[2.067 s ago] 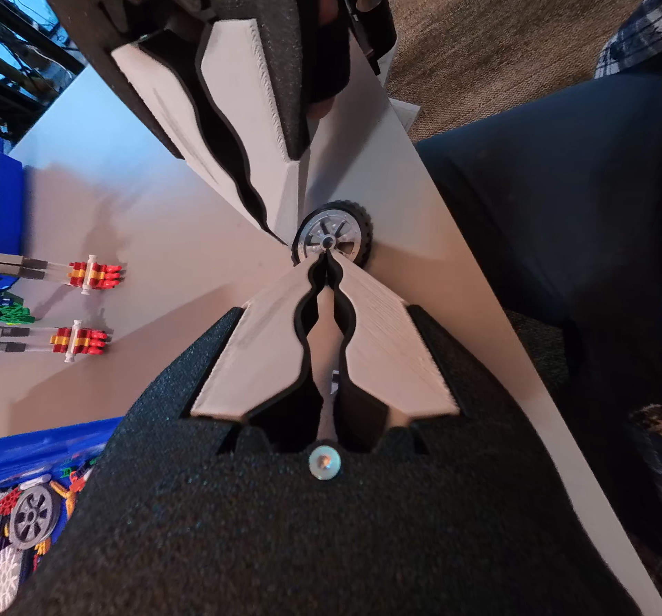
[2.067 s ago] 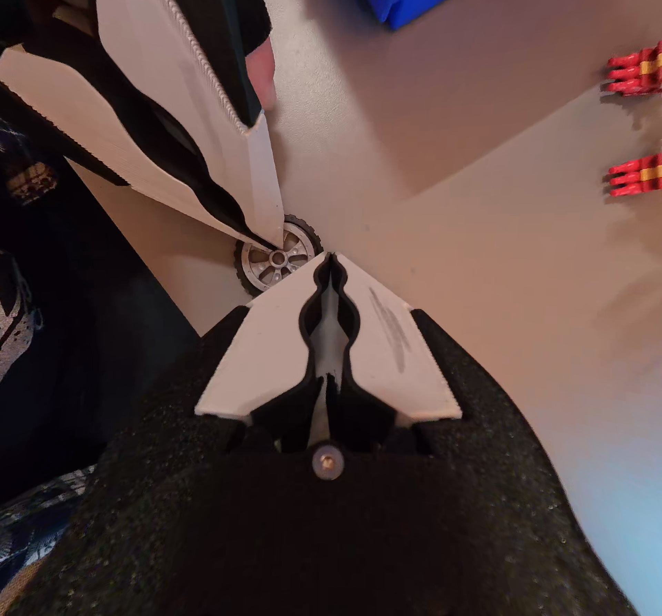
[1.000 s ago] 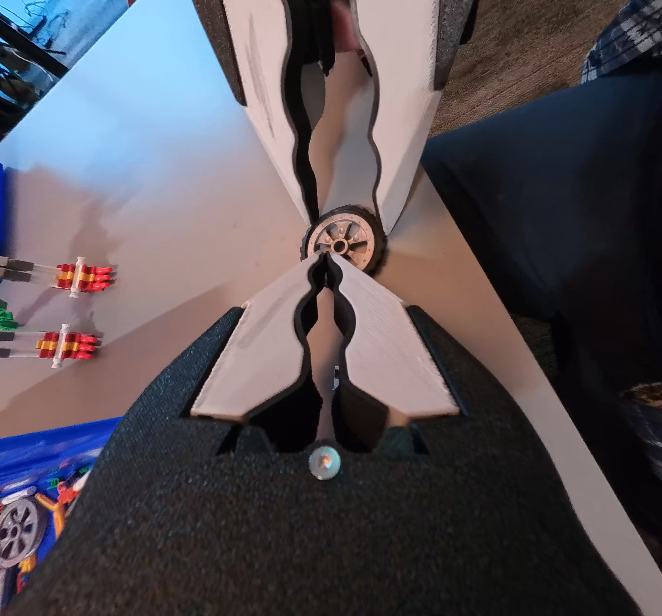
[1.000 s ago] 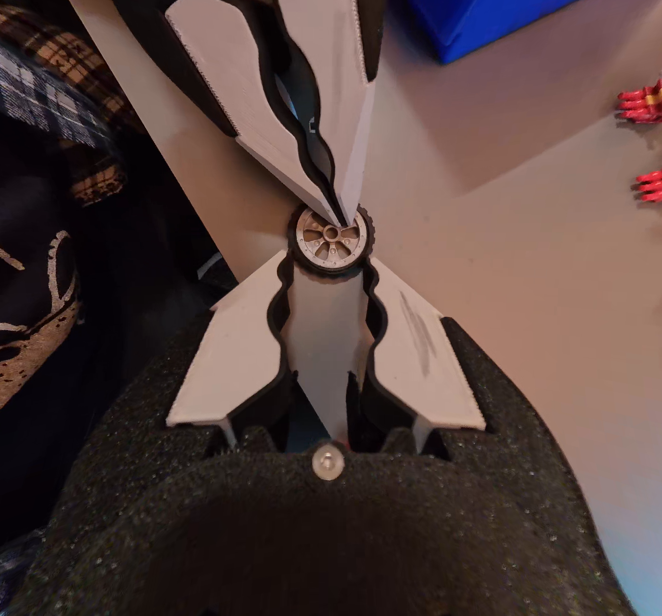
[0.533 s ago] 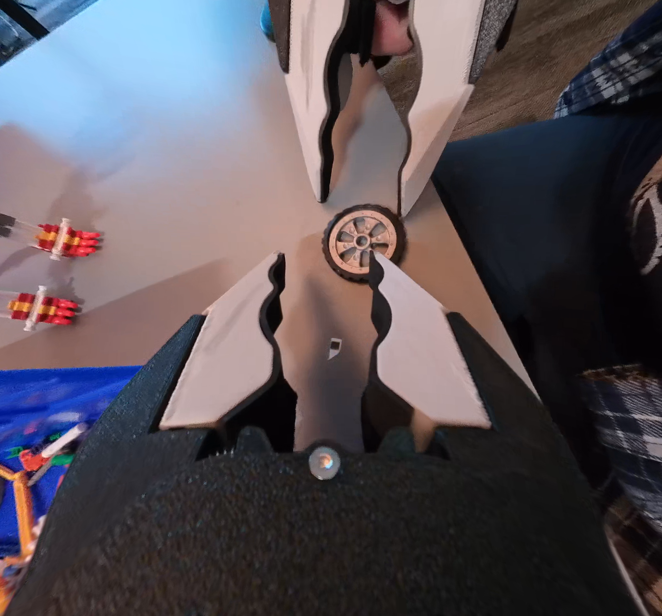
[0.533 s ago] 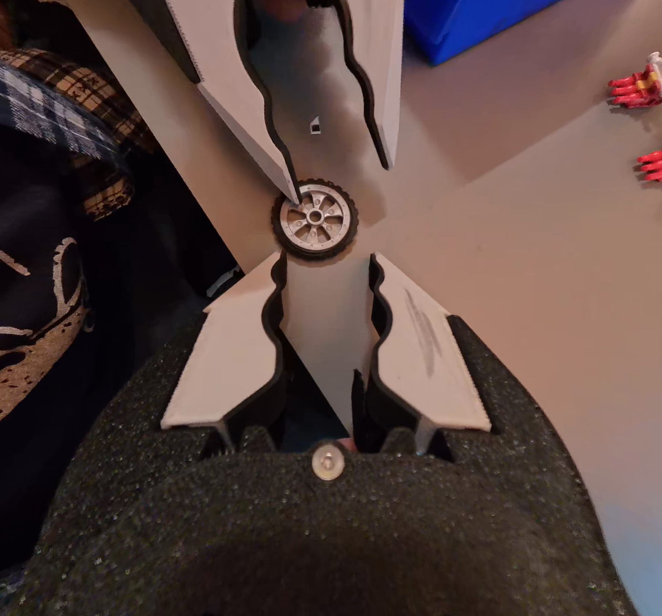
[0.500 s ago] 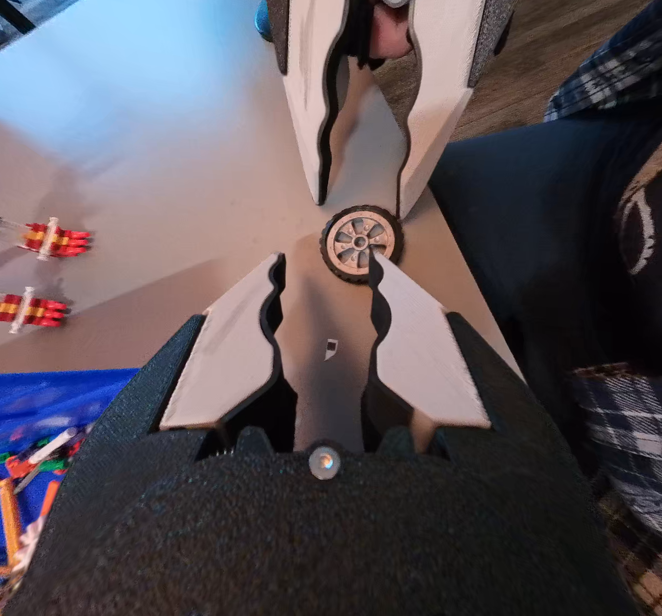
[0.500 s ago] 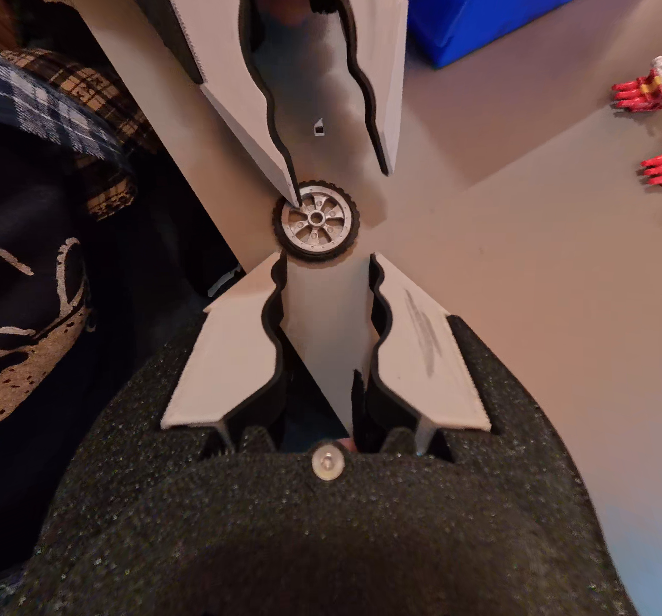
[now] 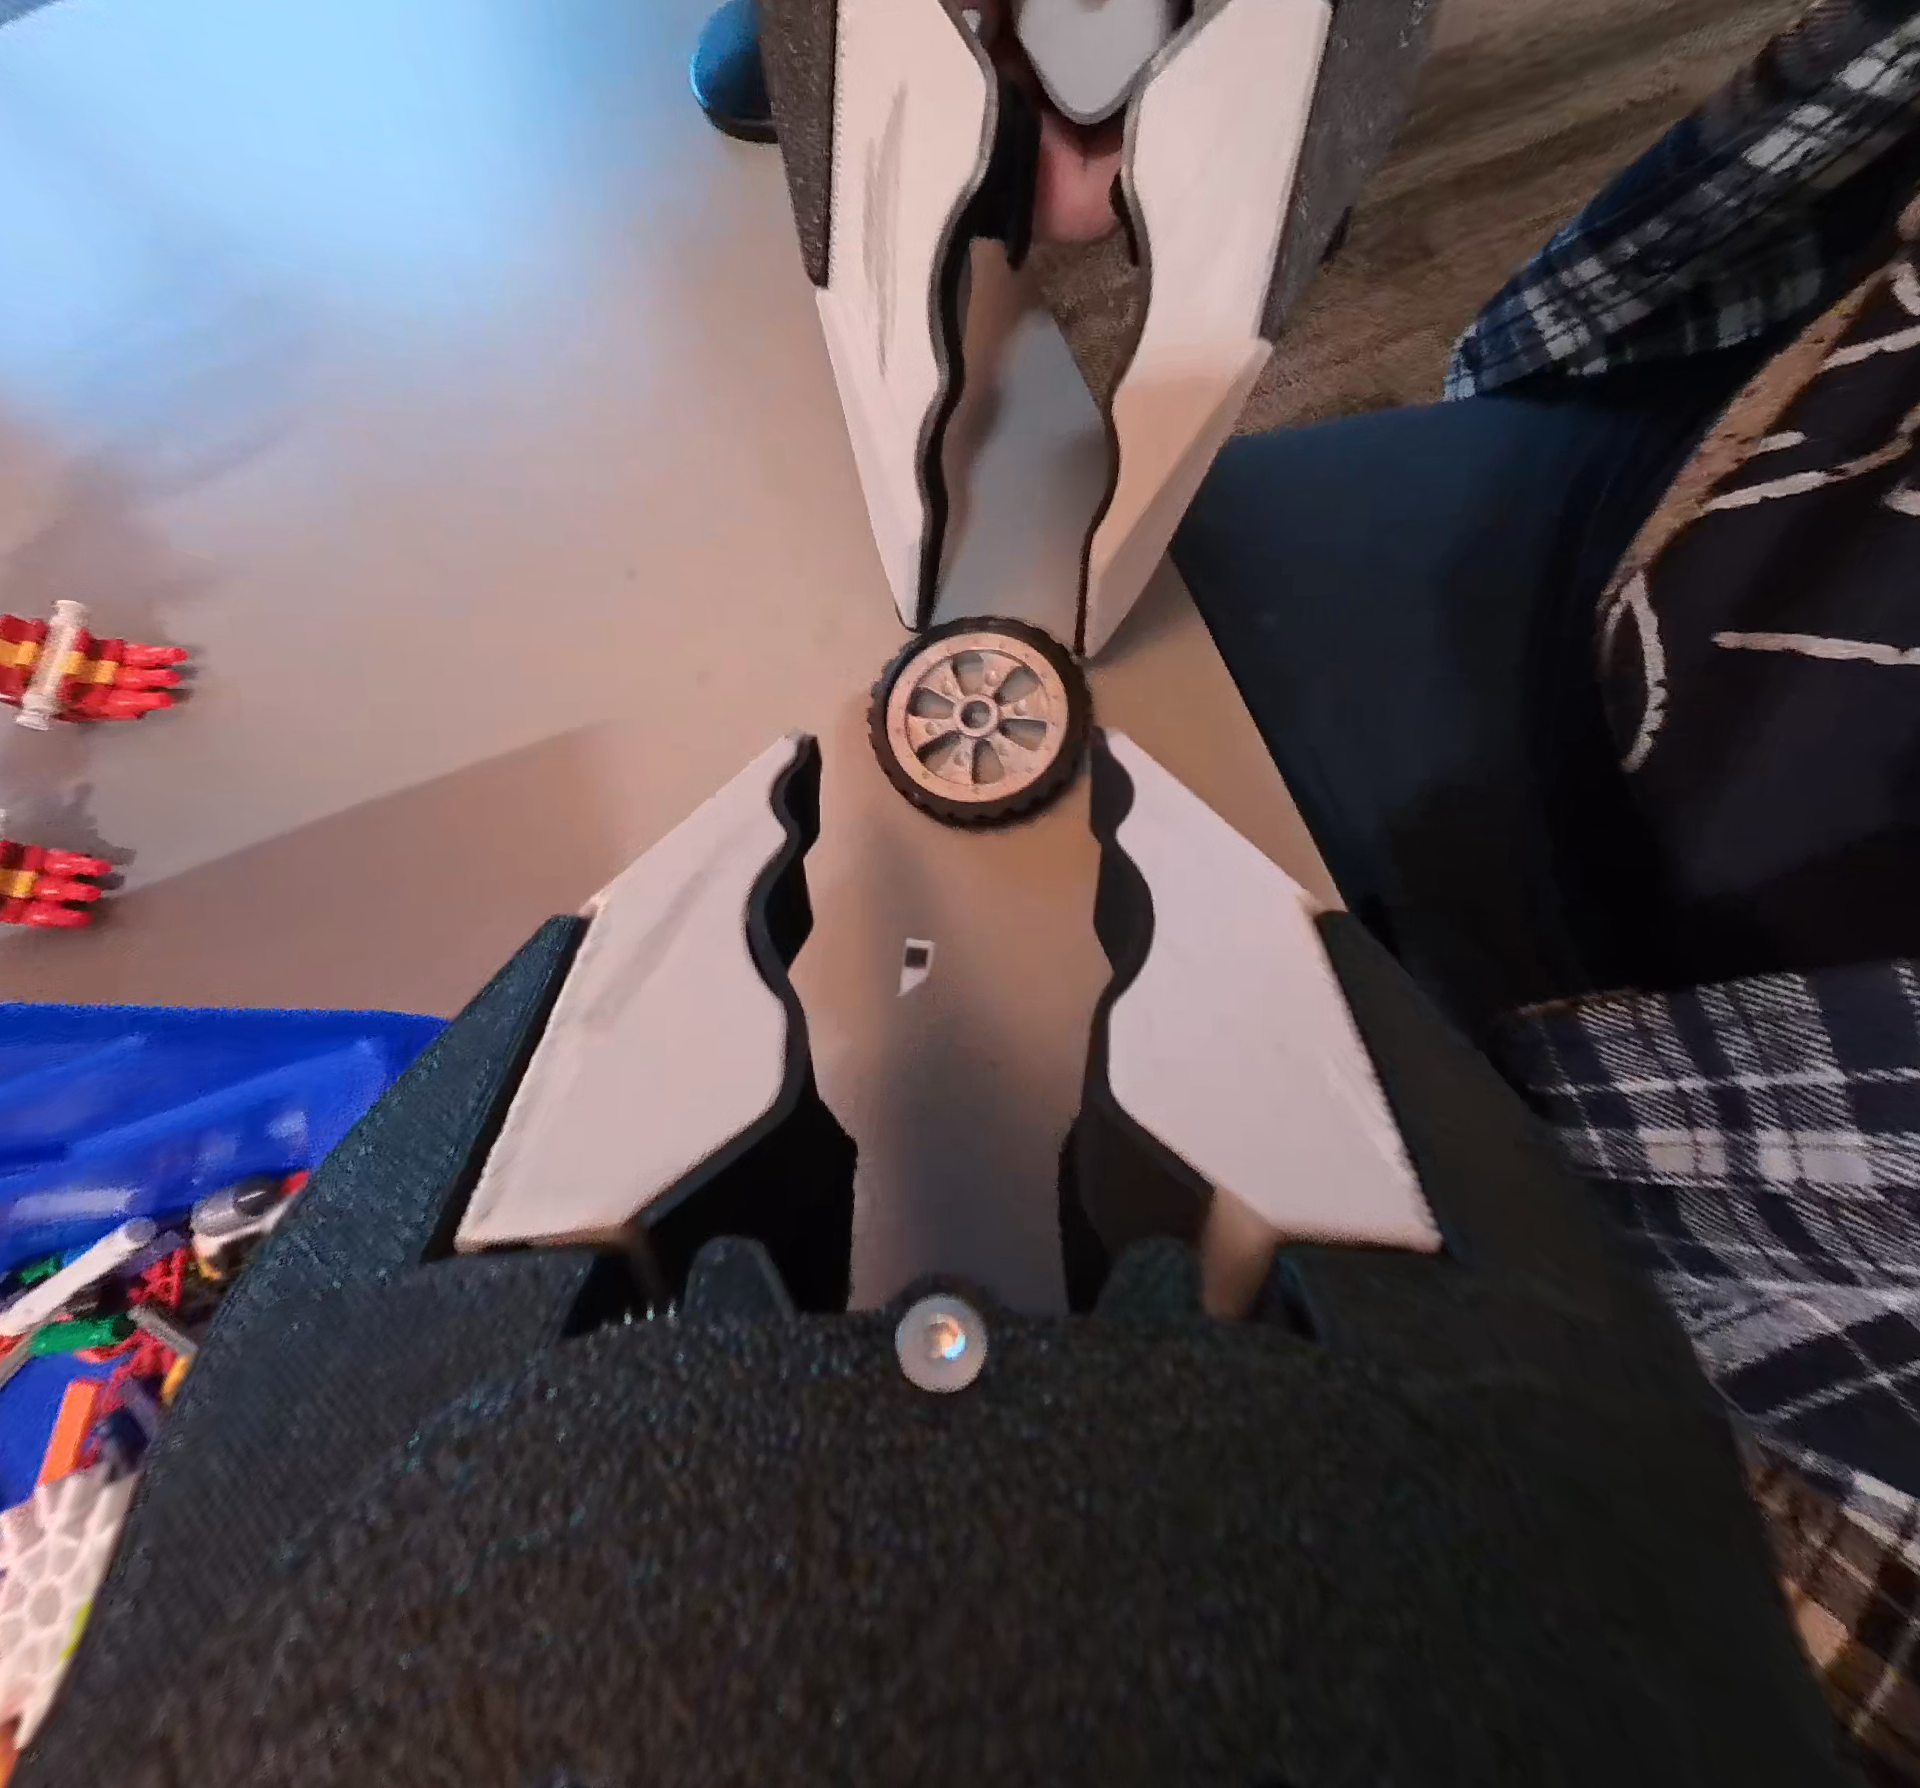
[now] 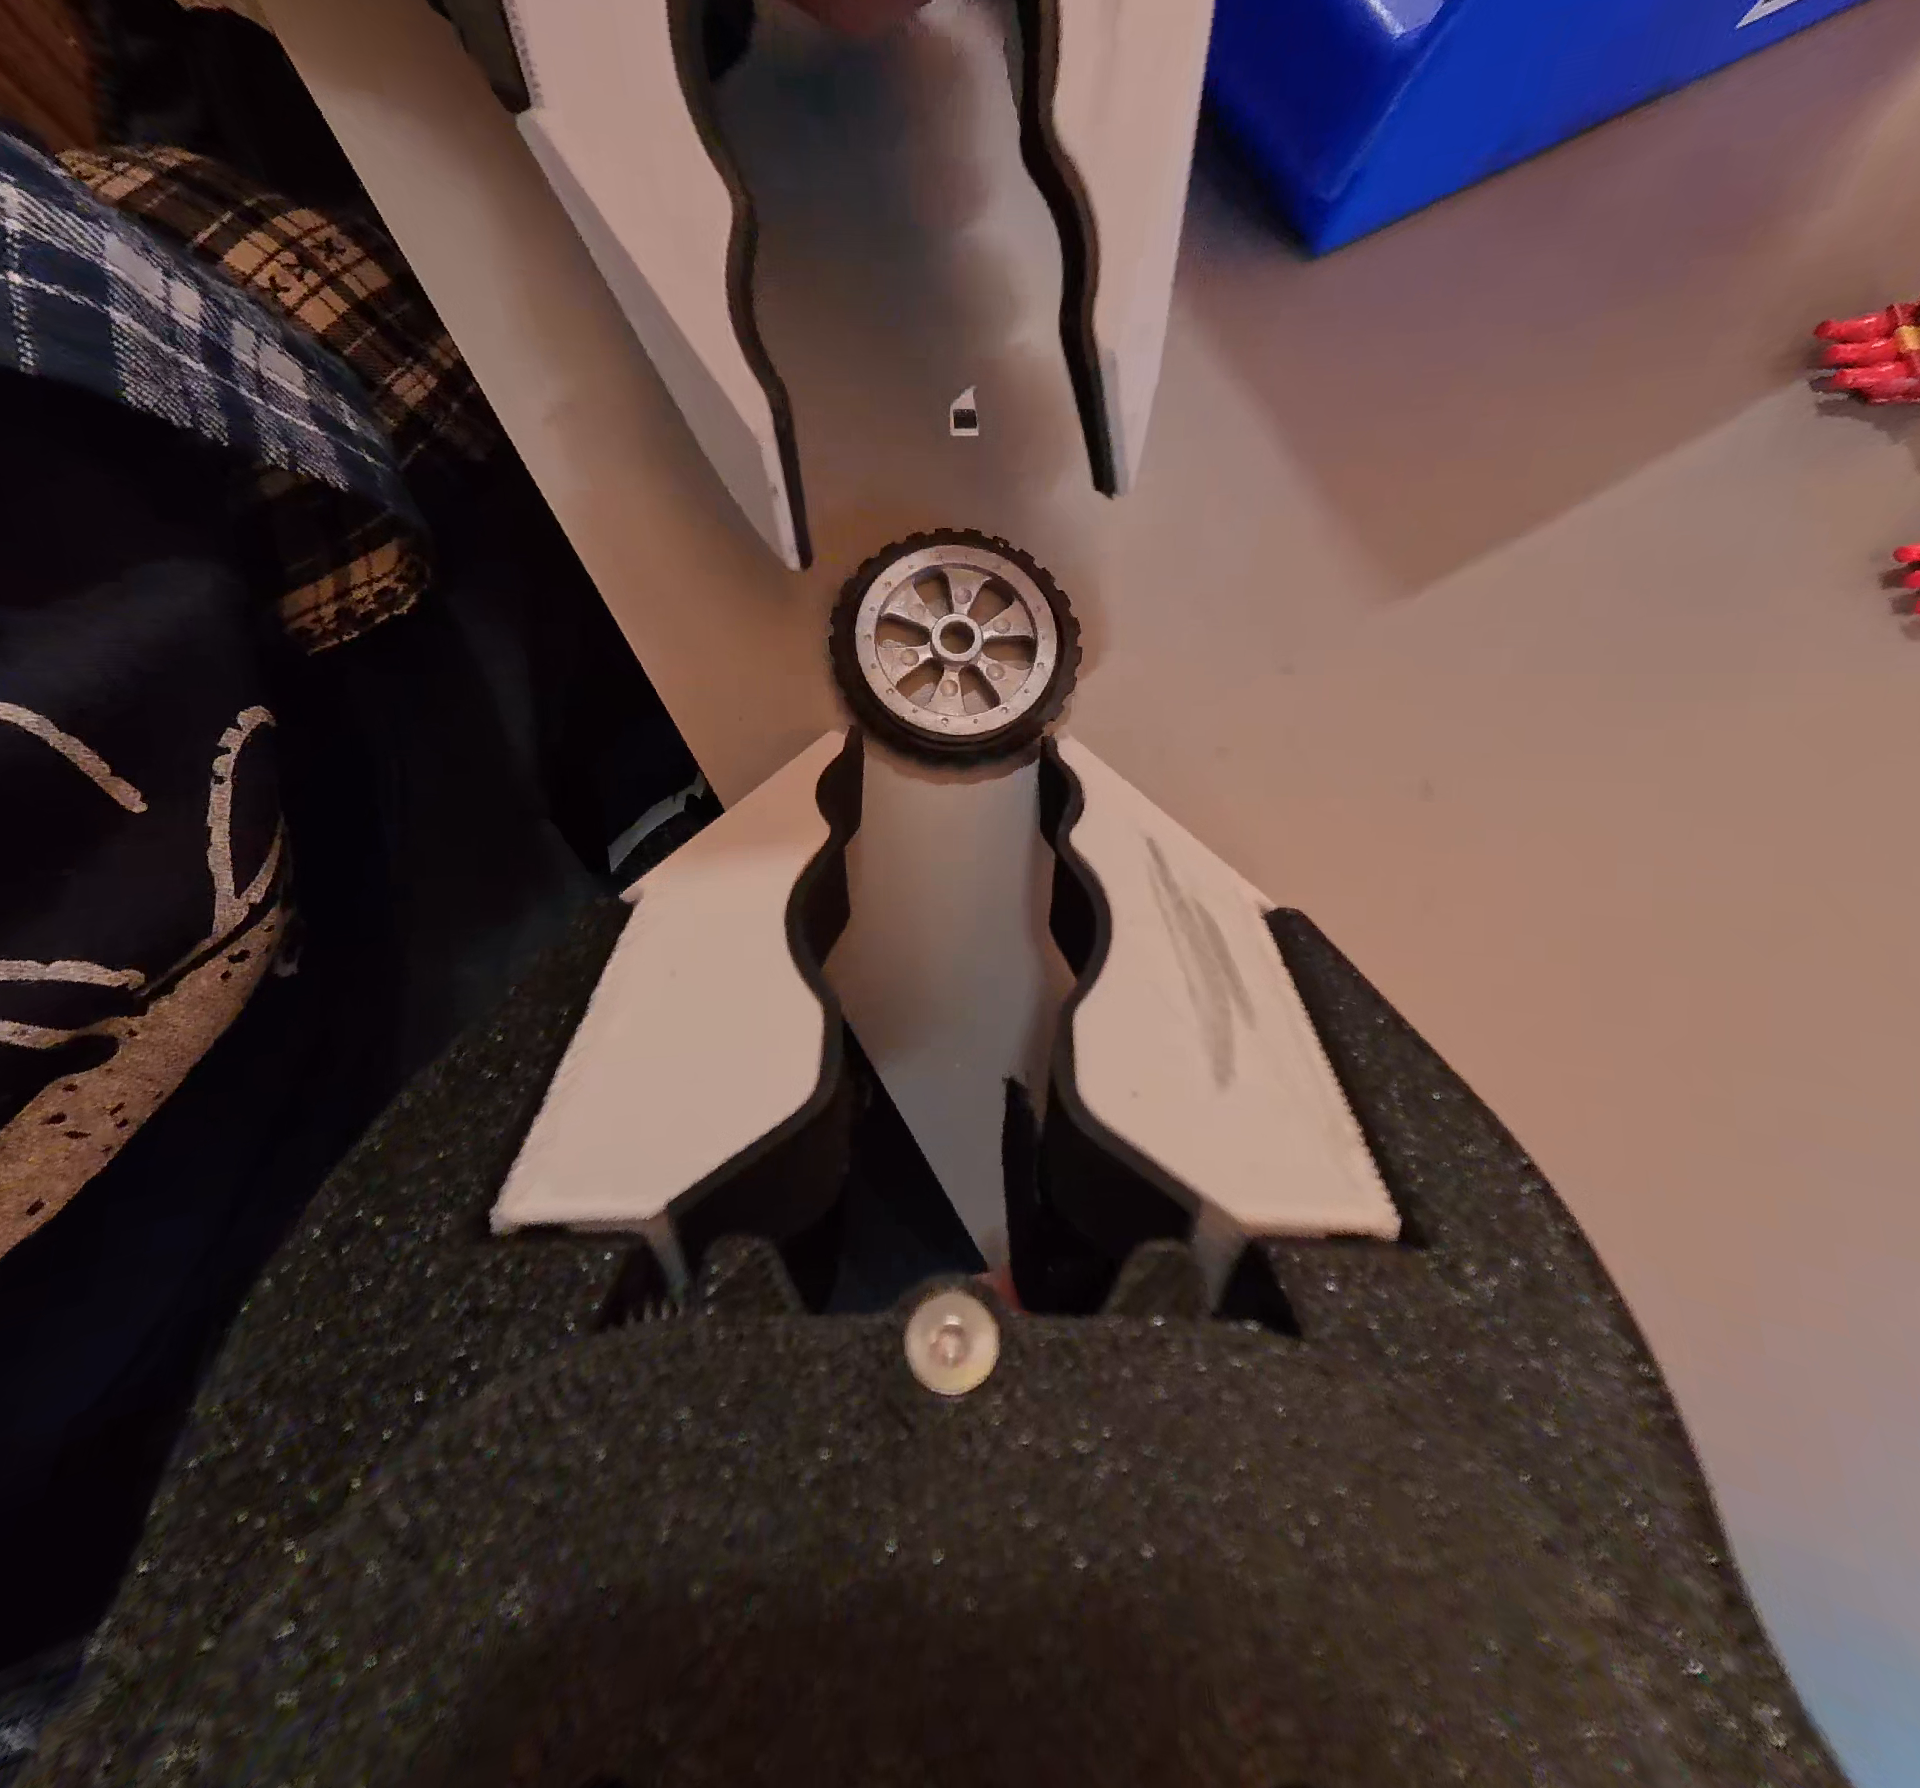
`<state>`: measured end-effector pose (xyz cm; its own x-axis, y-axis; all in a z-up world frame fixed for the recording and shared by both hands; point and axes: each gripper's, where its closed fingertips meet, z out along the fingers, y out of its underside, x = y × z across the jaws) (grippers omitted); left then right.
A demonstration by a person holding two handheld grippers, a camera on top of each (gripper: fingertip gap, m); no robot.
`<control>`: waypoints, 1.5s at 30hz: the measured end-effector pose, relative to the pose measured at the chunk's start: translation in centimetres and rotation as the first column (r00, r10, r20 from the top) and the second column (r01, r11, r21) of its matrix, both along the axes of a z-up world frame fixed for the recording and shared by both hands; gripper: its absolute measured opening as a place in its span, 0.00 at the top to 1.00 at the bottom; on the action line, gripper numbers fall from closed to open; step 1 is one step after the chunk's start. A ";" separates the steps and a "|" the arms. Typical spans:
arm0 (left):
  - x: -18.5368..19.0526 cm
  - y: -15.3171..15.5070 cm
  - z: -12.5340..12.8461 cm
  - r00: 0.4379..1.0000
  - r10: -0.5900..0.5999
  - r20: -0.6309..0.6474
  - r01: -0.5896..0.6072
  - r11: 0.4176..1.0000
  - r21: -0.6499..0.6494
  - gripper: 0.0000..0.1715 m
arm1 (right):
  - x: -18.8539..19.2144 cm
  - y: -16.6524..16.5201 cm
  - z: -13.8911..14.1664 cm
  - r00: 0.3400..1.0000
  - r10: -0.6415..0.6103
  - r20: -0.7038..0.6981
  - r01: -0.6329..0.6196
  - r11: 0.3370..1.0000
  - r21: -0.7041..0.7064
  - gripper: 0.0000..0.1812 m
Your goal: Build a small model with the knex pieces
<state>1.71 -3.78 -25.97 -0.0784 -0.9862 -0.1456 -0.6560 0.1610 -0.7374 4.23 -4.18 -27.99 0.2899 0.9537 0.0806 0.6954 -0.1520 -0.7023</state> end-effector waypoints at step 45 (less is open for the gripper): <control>-0.6 -0.9 -1.6 0.999 0.016 -0.050 -0.015 1.000 0.007 0.76 | -2.1 0.0 0.1 0.998 0.066 0.011 -0.066 0.997 0.046 0.86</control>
<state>1.13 -4.65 -27.58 -0.0704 -0.9865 -0.1480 -0.6948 0.1550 -0.7023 2.09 -4.22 -27.85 0.2252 0.9659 0.1275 0.7095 -0.0729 -0.7010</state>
